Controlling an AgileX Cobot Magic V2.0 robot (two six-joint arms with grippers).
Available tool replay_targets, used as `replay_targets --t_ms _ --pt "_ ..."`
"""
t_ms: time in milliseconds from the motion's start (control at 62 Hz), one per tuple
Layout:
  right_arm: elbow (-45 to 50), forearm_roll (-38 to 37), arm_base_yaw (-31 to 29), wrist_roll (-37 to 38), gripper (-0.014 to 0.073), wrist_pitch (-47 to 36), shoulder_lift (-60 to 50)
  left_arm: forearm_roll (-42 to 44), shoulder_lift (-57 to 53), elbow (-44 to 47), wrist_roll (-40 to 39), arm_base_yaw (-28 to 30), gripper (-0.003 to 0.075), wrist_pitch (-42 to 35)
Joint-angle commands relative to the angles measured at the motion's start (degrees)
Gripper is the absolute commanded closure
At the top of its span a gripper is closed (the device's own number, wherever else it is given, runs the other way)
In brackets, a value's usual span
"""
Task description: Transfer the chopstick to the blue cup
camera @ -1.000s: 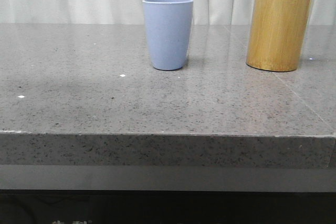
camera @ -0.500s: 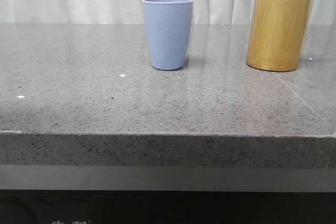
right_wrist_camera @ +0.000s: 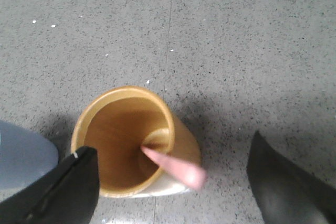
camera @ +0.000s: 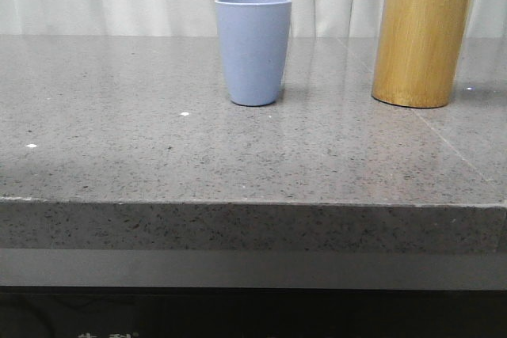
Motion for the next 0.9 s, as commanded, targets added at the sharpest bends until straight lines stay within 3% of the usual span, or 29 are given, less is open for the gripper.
replay_targets --t_ms 0,145,435,887 --pt "-2.1 2.3 -0.5 -1.0 0.0001 -4.4 -0.8 -0.5 -0.8 -1.4 -0.4 0.2 0.0417 -4.0" --pt "-2.1 3.9 -0.5 -2.2 0.0016 -4.4 0.5 -0.5 -0.8 -1.4 -0.4 0.2 0.0417 -4.0" --pt "-2.1 5.6 -0.5 -3.0 0.0299 -4.8 0.6 -0.5 -0.8 -1.4 -0.4 0.2 0.0417 -4.0" --pt "-2.1 5.6 -0.5 -3.1 0.0568 -4.2 0.6 -0.4 -0.8 -1.4 -0.4 0.2 0.0417 -4.0"
